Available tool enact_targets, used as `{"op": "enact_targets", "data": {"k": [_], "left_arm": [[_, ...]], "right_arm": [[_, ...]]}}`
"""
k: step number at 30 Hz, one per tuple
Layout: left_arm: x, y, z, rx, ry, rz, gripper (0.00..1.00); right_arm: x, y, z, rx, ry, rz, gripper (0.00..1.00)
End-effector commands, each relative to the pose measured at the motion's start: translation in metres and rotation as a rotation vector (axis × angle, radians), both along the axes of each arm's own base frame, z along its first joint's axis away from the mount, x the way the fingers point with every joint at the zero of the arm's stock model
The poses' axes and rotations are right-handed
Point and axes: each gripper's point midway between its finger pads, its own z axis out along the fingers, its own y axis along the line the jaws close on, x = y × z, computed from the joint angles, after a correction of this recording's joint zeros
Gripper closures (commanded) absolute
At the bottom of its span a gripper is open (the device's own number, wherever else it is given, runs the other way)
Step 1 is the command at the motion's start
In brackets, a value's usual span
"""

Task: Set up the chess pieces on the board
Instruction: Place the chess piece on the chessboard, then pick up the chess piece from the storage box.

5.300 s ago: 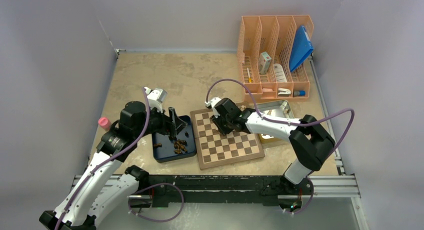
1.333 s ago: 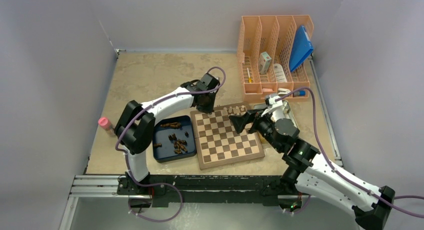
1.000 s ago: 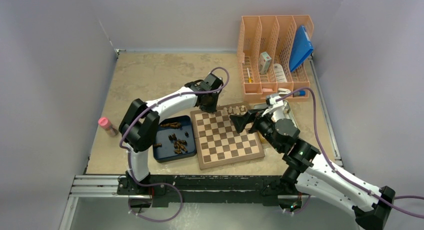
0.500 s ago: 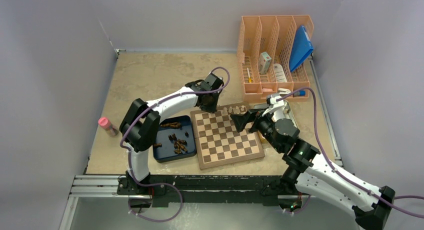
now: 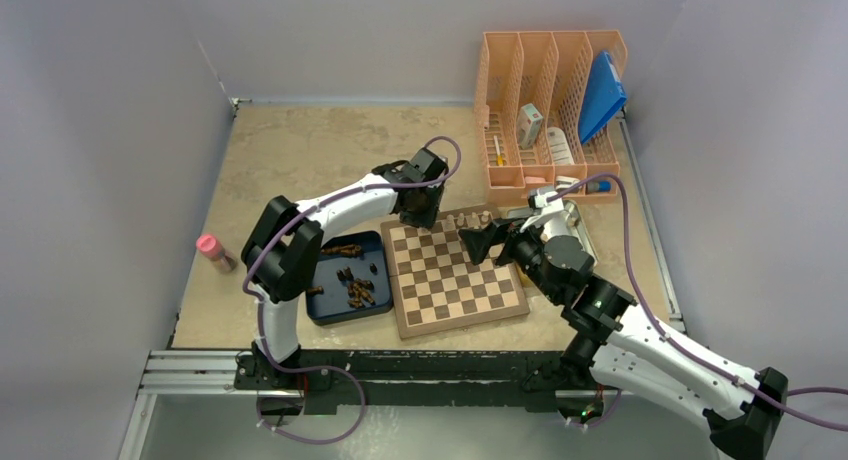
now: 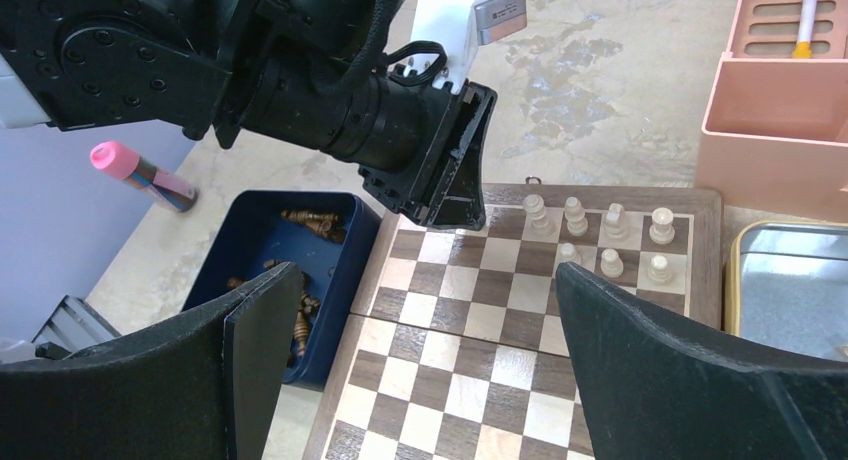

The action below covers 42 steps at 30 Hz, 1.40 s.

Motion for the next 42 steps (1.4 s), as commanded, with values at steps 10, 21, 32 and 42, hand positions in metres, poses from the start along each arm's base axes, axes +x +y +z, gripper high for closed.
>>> {"op": "enact_targets", "data": {"k": [10,21,32,42], "left_arm": [[0.006,-0.011,0.081,-0.167,-0.168,-0.002,0.58],[-0.022,0.025,0.176,-0.346,-0.407,0.049,0.32],[-0.071,0.074,0.194,-0.336,-0.486,0.007,0.26],[-0.111,0.103,0.196,-0.342,-0.517,-0.068,0.24]], "right_arm": [[0.010,-0.001,0.002,0.006,0.011,-0.056,0.01],[0.027,-0.006,-0.023,-0.003,0.127,-0.199,0.01],[0.053,-0.022,-0.048,-0.063,0.222,-0.388,0.13],[0.090,-0.089,-0.055,-0.028,0.284,-0.591,0.44]]}}
